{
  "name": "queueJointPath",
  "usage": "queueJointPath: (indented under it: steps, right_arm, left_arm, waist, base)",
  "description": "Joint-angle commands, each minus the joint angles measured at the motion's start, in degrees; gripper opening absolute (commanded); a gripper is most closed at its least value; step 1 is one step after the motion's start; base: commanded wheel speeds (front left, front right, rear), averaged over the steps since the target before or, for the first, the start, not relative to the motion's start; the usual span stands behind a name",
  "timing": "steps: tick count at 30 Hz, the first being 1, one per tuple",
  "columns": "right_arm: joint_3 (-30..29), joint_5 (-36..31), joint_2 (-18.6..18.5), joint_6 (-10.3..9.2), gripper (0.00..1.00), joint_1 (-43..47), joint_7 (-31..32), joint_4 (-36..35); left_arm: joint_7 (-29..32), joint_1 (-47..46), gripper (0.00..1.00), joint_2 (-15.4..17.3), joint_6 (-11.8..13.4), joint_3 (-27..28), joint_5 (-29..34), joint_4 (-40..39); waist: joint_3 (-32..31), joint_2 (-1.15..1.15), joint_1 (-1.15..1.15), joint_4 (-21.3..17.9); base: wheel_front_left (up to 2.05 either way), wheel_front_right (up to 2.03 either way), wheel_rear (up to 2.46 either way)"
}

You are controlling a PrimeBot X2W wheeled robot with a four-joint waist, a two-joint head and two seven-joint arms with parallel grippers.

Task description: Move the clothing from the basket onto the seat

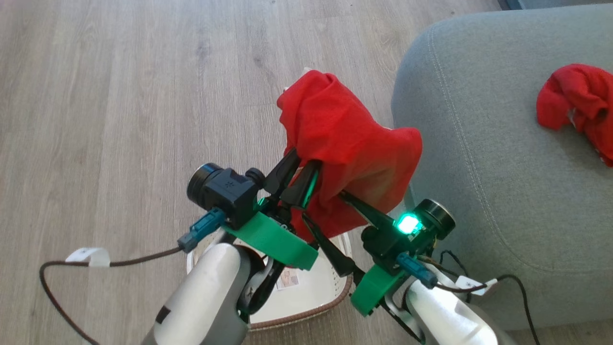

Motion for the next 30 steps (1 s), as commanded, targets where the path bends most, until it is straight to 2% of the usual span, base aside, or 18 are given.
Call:
queueJointPath:
  steps: [1,10,21,26,27,28,30]
  right_arm:
    - [0.9,-0.8,1.0,-0.01,1.0,-1.6,-0.4,-1.3]
    - [-5.4,-2.3,1.0,-0.01,1.0,-1.2,-0.4,-1.4]
    - [-7.8,-2.4,1.0,-0.01,1.0,-3.9,-0.4,-1.4]
    - [-9.2,-2.5,1.0,-0.01,1.0,-6.0,-0.4,0.8]
    - [-9.6,-1.9,1.0,-0.01,0.36,-6.3,-0.4,1.3]
    - [-10.4,-1.4,1.0,-0.01,0.0,-6.8,-0.4,1.2]
    - [-10.9,-0.7,1.0,-0.01,0.0,-6.8,-0.4,1.1]
  left_arm:
    - [-0.3,-2.7,0.0,0.5,0.2,1.8,-0.6,-1.8]
    - [-0.3,-2.2,0.0,0.5,0.1,0.2,-0.6,-1.4]
    - [-0.3,-2.4,0.0,0.5,-0.5,-2.4,-0.3,0.6]
    - [-0.3,-2.7,0.0,0.5,-0.7,-3.0,-0.5,0.9]
    - [-0.3,-2.8,0.0,0.5,-0.8,-3.0,-0.6,1.0]
    - [-0.3,-3.0,0.0,0.5,-0.8,-3.0,-0.7,1.2]
    - [-0.3,-3.2,0.0,0.5,-0.7,-2.7,-0.7,1.3]
  waist:
    - [-0.2,0.0,0.0,0.0]
    - [-0.4,0.0,0.0,0.3]
    - [0.9,0.0,0.0,1.0]
    - [1.5,0.0,0.0,1.5]
    - [1.6,0.0,0.0,1.7]
    - [1.8,0.0,0.0,2.0]
    - [1.9,0.0,0.0,2.1]
  base:
    - [0.0,0.0,0.0]
    - [0.0,0.0,0.0]
    - [0.0,0.0,0.0]
    - [0.0,0.0,0.0]
    - [0.0,0.0,0.0]
    - [0.0,0.0,0.0]
    - [0.0,0.0,0.0]
